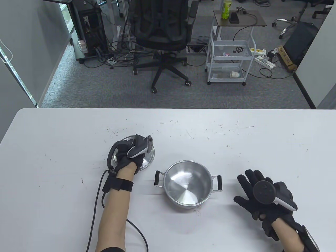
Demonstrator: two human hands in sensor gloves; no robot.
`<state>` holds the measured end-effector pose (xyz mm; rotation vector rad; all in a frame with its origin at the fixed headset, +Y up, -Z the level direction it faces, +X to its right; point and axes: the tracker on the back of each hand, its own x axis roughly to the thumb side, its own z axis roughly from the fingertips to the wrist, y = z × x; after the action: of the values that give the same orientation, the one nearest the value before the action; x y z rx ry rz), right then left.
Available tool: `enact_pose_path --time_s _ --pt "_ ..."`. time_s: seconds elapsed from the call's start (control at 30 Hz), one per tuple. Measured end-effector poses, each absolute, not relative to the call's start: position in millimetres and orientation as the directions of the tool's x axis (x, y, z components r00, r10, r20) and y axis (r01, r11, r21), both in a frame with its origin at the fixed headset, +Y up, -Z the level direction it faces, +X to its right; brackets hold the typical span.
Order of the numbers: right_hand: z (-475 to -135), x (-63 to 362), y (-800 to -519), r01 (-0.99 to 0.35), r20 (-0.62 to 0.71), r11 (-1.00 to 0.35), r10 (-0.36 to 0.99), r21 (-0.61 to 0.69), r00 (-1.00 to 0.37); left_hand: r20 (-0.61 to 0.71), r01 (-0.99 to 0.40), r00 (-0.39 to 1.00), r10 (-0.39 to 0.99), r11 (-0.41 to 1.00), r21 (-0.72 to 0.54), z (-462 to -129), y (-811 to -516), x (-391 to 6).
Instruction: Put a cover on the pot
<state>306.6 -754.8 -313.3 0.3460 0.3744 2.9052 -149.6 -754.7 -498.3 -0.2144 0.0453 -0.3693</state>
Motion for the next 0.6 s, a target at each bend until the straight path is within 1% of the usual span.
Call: enact_pose_path --time_s 0.13,0.3,0.37,0.43,0.5,0.6 --pt "-313 307 -755 -0.16 0.203 -0.951 0.217 0.265 -0.955 -0.029 0.374 0.92 -0.391 0.898 -0.23 -501 -752 -150" --pt "-315 309 -755 -0.185 0.197 -0.951 0.236 0.246 -0.951 -0.028 0.413 0.903 -0.429 0.883 -0.223 -491 -741 -155" --pt "-315 311 -754 -0.191 0.193 -0.951 0.24 0.242 -0.952 -0.029 0.395 0.911 -0.412 0.889 -0.231 -488 -739 -157" --pt "-315 312 -753 -0.197 0.185 -0.952 0.243 0.236 -0.952 -0.028 0.38 0.92 -0.392 0.906 -0.185 -485 -737 -158" --pt "-316 315 -753 -0.204 0.173 -0.95 0.248 0.237 -0.953 -0.021 0.373 0.923 -0.385 0.905 -0.205 -484 -736 -159" --pt "-317 318 -753 -0.212 0.165 -0.948 0.254 0.236 -0.953 0.0 0.355 0.933 -0.361 0.919 -0.169 -481 -724 -156"
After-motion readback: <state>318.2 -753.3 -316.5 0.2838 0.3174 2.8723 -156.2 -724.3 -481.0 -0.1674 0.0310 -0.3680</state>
